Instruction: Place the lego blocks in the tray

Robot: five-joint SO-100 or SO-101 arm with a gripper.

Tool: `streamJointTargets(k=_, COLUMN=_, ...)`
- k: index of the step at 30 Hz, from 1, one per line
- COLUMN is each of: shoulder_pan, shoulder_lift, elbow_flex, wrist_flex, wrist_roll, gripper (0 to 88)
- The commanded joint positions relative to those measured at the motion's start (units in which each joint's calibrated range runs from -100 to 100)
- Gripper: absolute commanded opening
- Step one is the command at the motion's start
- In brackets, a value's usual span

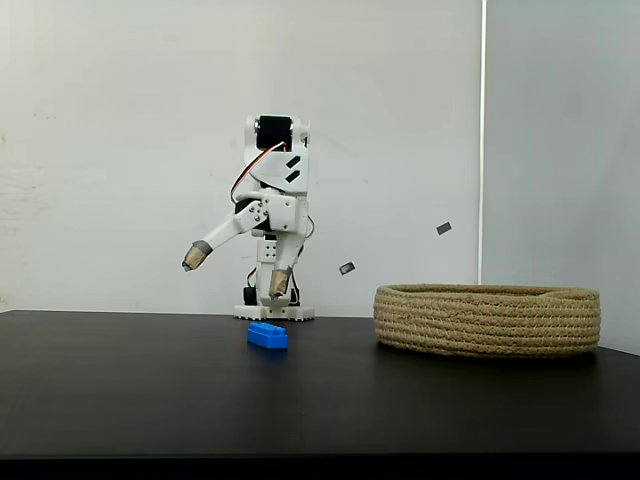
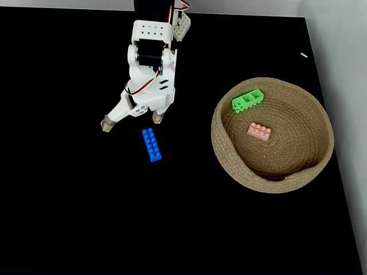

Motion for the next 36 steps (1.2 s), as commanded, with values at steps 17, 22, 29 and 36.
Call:
streamJointTargets(k=17, shoulder_pan=-4.01, shoulder_lift=14.68, elbow_flex=-21.0, wrist_flex=0.0, wrist_roll=-1.95, gripper=44.7)
streamJointTargets(k=22, shoulder_pan=-4.09, shoulder_lift=16.4, elbow_flex=-21.55, wrist_flex=-0.83, wrist_roll=-1.86, gripper=44.2)
streamJointTargets(k=29, shoulder_pan=-3.02, shoulder_lift=18.89, elbow_flex=-23.83, wrist_flex=-1.0, wrist_roll=-1.32, gripper=0.1)
streamJointTargets(k=36, shoulder_pan=-3.26, shoulder_lift=15.97, elbow_flex=-23.92, wrist_flex=0.67, wrist_roll=-0.44, gripper=0.0)
